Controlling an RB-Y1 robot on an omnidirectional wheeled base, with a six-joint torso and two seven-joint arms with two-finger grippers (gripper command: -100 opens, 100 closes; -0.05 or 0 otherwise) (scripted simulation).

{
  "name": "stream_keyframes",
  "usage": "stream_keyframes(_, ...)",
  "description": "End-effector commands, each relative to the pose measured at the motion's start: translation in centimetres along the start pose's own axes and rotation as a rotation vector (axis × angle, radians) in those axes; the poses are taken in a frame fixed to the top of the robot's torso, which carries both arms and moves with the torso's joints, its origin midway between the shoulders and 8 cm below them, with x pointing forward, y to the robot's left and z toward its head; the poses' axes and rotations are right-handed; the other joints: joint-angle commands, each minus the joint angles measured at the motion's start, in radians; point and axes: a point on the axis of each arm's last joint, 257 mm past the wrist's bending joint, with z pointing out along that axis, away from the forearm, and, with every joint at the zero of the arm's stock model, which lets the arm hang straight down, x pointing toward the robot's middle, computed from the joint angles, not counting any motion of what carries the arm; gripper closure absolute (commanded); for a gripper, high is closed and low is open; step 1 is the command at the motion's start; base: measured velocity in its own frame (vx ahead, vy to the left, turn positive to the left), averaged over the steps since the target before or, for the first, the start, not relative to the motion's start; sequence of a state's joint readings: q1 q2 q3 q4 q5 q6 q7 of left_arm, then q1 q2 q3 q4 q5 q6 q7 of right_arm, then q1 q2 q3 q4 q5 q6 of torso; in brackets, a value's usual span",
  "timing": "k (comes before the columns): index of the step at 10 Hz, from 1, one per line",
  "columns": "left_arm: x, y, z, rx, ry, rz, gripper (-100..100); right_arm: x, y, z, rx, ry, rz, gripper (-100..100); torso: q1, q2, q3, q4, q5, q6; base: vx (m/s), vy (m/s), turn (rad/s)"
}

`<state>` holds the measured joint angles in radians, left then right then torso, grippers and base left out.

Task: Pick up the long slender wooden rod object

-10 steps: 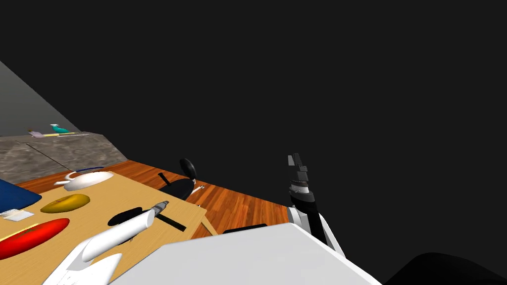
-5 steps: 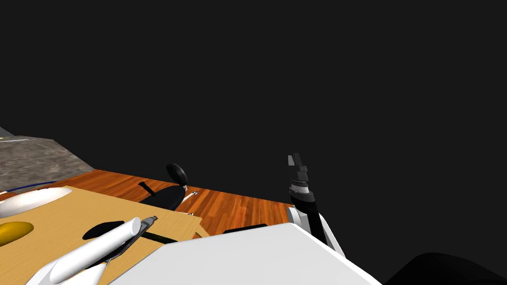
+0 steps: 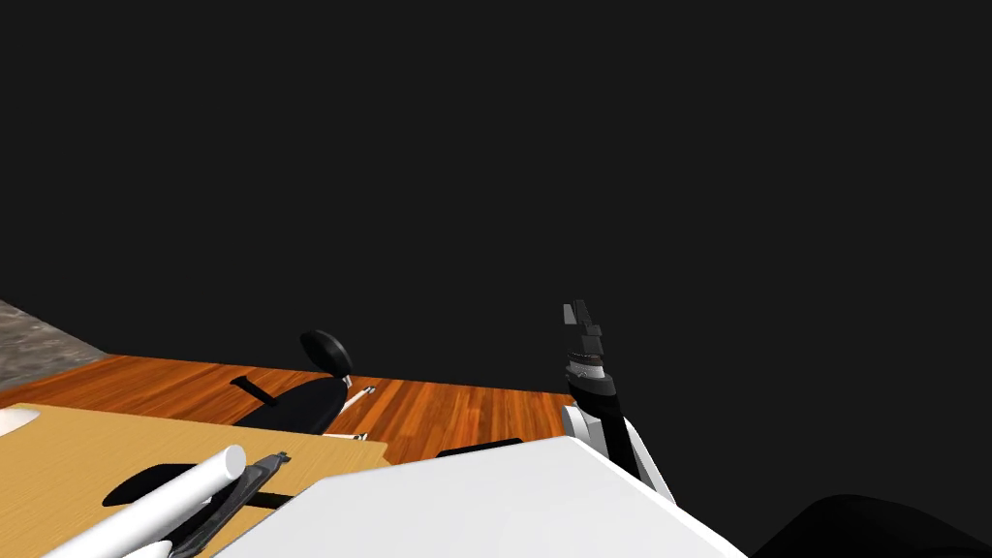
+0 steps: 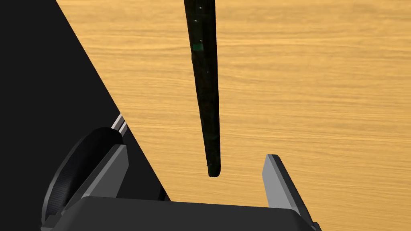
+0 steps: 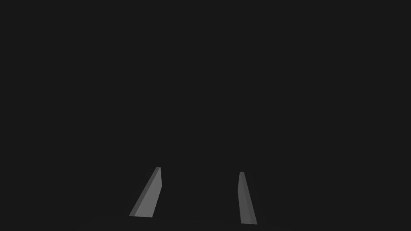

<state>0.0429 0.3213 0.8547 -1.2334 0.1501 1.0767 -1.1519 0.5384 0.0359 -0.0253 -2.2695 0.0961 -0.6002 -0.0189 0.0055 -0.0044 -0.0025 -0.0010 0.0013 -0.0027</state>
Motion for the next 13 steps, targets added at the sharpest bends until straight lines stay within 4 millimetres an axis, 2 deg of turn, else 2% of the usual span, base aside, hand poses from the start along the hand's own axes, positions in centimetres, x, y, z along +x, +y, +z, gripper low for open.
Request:
stream_keyframes(1, 2.2, 2.6, 0.6, -0.034, 0.079, -0.027, -100, 0.0, 0.0, 0.0, 0.000, 0.000, 0.000, 0, 0.000, 0.000, 0.000, 0.000, 0.000, 0.000, 0.030, 0.048, -0.141)
stream_keyframes(2, 2.3, 2.8, 0.6, -0.038, 0.086, -0.033, -100, 0.0, 0.0, 0.0, 0.000, 0.000, 0.000, 0, -0.001, 0.000, 0.000, 0.000, 0.000, 0.001, 0.027, 0.038, -0.077)
stream_keyframes(3, 3.7, 4.5, 0.9, -0.056, 0.145, -0.058, -100, 0.0, 0.0, 0.0, 0.000, 0.000, 0.000, 0, -0.002, 0.000, 0.000, 0.000, 0.000, 0.000, 0.035, 0.039, -0.158)
stream_keyframes(4, 3.7, 4.5, 0.9, -0.056, 0.145, -0.058, -100, 0.0, 0.0, 0.0, 0.000, 0.000, 0.000, 0, -0.002, 0.000, 0.000, 0.000, 0.000, 0.001, 0.029, 0.043, -0.071)
stream_keyframes(5, 5.0, 6.1, 1.0, -0.069, 0.200, -0.083, -100, 0.0, 0.0, 0.0, 0.000, 0.000, 0.000, 0, -0.002, 0.000, 0.000, 0.000, 0.000, 0.000, 0.036, 0.047, -0.123)
stream_keyframes(6, 5.0, 6.1, 1.0, -0.069, 0.200, -0.083, -100, 0.0, 0.0, 0.0, 0.000, 0.000, 0.000, 0, -0.001, 0.000, 0.000, 0.000, 0.000, 0.001, 0.030, 0.043, -0.079)
stream_keyframes(7, 6.3, 7.4, 1.1, -0.077, 0.251, -0.109, -100, 0.0, 0.0, 0.0, 0.000, 0.000, 0.000, 0, -0.002, 0.000, 0.000, 0.000, 0.000, 0.000, 0.039, 0.049, -0.112)
stream_keyframes(8, 6.3, 7.4, 1.1, -0.077, 0.251, -0.109, -100, 0.0, 0.0, 0.0, 0.000, 0.000, 0.000, 0, -0.001, 0.000, 0.000, 0.000, 0.000, 0.000, 0.029, 0.042, -0.057)
stream_keyframes(10, 8.6, 9.5, 1.0, -0.084, 0.336, -0.159, -100, 0.0, 0.0, 0.0, 0.000, 0.000, 0.000, 0, -0.002, 0.000, 0.000, 0.000, 0.000, 0.000, 0.038, 0.055, -0.114)
stream_keyframes(13, 10.9, 11.5, 0.7, -0.080, 0.422, -0.220, -100, 0.0, 0.0, 0.0, 0.000, 0.000, 0.000, 0, 0.000, -0.001, -0.001, 0.000, 0.000, 0.000, 0.049, 0.070, -0.102)
